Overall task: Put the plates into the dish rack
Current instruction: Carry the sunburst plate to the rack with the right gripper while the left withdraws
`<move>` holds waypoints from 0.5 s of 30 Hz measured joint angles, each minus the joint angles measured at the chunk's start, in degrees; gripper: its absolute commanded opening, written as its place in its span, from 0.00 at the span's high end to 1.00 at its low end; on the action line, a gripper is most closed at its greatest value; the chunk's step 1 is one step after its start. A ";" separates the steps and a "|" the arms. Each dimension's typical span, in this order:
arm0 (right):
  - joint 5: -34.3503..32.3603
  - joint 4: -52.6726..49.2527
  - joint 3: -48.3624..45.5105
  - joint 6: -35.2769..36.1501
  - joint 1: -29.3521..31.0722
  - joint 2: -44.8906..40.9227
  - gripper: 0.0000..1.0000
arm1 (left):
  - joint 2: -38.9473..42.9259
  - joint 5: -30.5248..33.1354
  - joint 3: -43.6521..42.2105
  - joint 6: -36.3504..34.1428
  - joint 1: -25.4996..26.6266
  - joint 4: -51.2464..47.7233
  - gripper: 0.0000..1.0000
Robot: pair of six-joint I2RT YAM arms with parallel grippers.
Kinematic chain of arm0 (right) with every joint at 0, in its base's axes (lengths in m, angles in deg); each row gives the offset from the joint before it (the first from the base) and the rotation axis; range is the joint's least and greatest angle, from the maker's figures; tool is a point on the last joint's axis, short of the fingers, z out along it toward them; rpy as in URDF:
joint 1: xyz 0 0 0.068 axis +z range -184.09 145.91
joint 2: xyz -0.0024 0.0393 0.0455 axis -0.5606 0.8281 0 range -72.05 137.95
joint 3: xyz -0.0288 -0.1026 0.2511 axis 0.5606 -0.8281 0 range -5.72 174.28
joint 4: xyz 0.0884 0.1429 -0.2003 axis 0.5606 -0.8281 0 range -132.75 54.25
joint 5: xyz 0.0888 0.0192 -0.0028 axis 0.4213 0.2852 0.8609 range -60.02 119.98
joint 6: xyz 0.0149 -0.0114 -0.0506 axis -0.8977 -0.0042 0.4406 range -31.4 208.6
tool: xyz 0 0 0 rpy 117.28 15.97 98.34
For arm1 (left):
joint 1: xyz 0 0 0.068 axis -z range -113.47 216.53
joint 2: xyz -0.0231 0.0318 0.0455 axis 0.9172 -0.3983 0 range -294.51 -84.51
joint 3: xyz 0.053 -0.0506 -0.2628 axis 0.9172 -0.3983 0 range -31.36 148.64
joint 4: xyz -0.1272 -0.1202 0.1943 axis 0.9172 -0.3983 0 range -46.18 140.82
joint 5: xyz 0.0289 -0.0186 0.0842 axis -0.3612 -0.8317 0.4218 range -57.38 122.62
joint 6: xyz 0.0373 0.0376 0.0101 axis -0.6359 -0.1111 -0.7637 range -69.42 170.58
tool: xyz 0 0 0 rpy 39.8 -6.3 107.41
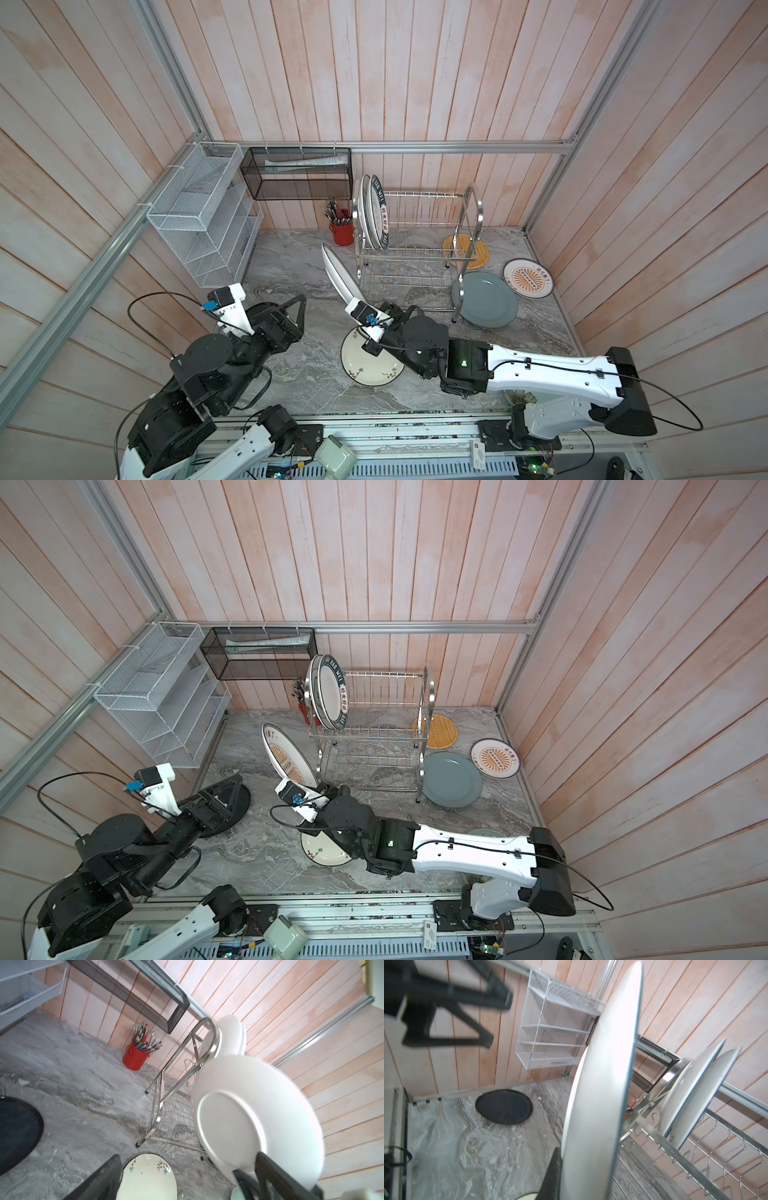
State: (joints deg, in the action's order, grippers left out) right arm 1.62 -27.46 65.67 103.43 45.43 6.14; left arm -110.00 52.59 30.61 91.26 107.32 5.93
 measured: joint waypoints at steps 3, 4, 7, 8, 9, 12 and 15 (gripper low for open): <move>0.00 -2.86 7.87 -2.54 -0.07 -0.55 1.00 | 3.78 -0.72 -6.29 -4.57 0.00 4.74 0.00; 0.07 -3.26 9.86 -2.95 -0.15 -0.87 1.00 | 4.61 -1.36 -8.33 -5.86 0.00 5.77 0.00; 1.01 -5.01 15.56 -5.44 -1.86 -2.14 1.00 | 6.43 -3.28 -13.49 -8.92 0.00 7.13 0.00; 1.49 -5.92 17.51 -6.62 -3.10 -2.25 1.00 | 6.95 -3.74 -14.64 -9.60 0.00 7.37 0.00; 2.03 -6.82 19.63 -8.35 -5.11 -2.29 1.00 | 7.63 -4.28 -15.78 -10.10 0.00 7.58 0.00; 3.43 -9.33 24.06 -13.86 -12.39 -2.27 1.00 | 10.58 -5.38 -19.37 -11.28 0.00 8.39 0.00; 4.55 -13.09 27.91 -19.80 -18.56 -1.42 1.00 | 13.38 -6.19 -22.21 -11.89 0.00 8.70 0.00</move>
State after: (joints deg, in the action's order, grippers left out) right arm 6.17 -40.55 93.59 83.63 26.88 4.72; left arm -96.63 46.40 8.41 79.37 107.32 14.63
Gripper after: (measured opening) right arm 0.102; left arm 0.999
